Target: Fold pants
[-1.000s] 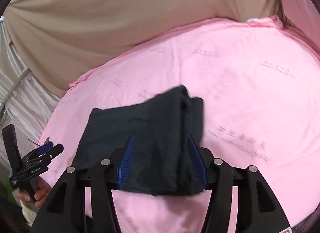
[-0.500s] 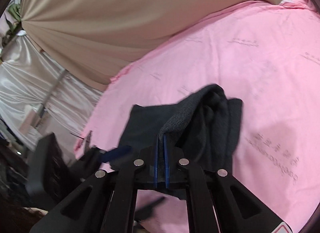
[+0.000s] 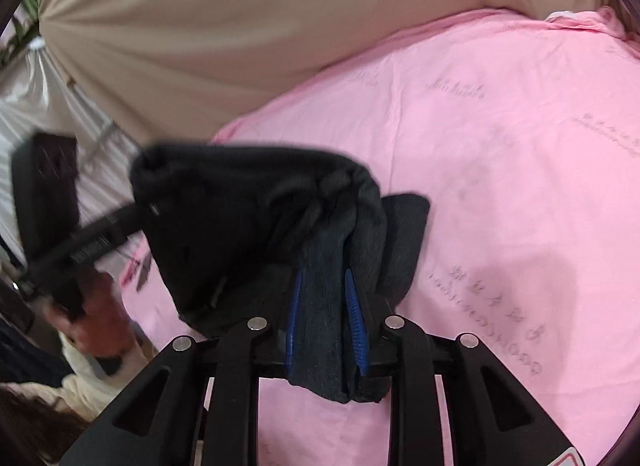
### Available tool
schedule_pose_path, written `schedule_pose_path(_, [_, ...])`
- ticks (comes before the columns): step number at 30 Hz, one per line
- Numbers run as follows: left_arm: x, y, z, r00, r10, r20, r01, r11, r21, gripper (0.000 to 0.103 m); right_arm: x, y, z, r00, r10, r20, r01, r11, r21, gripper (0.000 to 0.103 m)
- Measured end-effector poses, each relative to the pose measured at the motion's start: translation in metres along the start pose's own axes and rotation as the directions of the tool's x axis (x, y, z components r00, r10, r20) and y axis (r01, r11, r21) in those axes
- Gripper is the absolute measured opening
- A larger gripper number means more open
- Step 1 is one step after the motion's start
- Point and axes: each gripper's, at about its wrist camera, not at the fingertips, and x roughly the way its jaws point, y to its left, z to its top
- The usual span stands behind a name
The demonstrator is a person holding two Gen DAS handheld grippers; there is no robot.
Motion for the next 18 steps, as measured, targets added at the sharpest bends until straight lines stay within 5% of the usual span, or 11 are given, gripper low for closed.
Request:
schedule_pose_path(3, [0.0, 0.0, 0.0, 1.0, 0.004, 0.002, -0.004, 1.0, -0.005, 0.01, 0.033, 0.001, 0.006, 0.999, 0.016, -0.051, -0.016, 1.0, -0.001, 0.034])
schedule_pose_path(5, [-0.003, 0.0, 0.003, 1.0, -0.004, 0.006, 0.004, 1.0, -0.012, 0.01, 0.05, -0.001, 0.011, 0.997, 0.021, -0.074, -0.021, 1.0, 0.002, 0.022])
schedule_pose_path(6, [-0.006, 0.0, 0.004, 1.0, -0.004, 0.011, 0.004, 1.0, -0.011, 0.01, 0.048, 0.0, 0.011, 0.997, 0.035, -0.07, -0.035, 0.999, 0.007, 0.005])
schedule_pose_path(10, [-0.016, -0.005, 0.004, 0.999, -0.03, 0.023, 0.03, 1.0, 0.004, 0.01, 0.004, 0.009, 0.013, 0.986, 0.15, 0.074, -0.149, 0.989, -0.015, 0.005])
schedule_pose_path(13, [0.002, -0.027, -0.012, 0.994, -0.107, -0.037, 0.108, 0.994, 0.027, 0.017, 0.028, -0.027, 0.006, 0.997, -0.071, -0.007, 0.071, 0.996, 0.046, 0.016])
schedule_pose_path(15, [0.04, -0.052, -0.033, 0.986, -0.099, -0.136, 0.11, 0.991, 0.081, 0.023, 0.023, -0.05, -0.002, 1.0, -0.004, 0.009, 0.003, 0.986, 0.166, 0.006])
schedule_pose_path(18, [0.056, -0.063, -0.055, 0.974, -0.106, -0.201, 0.127, 0.988, 0.092, 0.026, -0.02, -0.05, -0.009, 0.991, -0.071, 0.111, 0.051, 0.983, 0.178, 0.022])
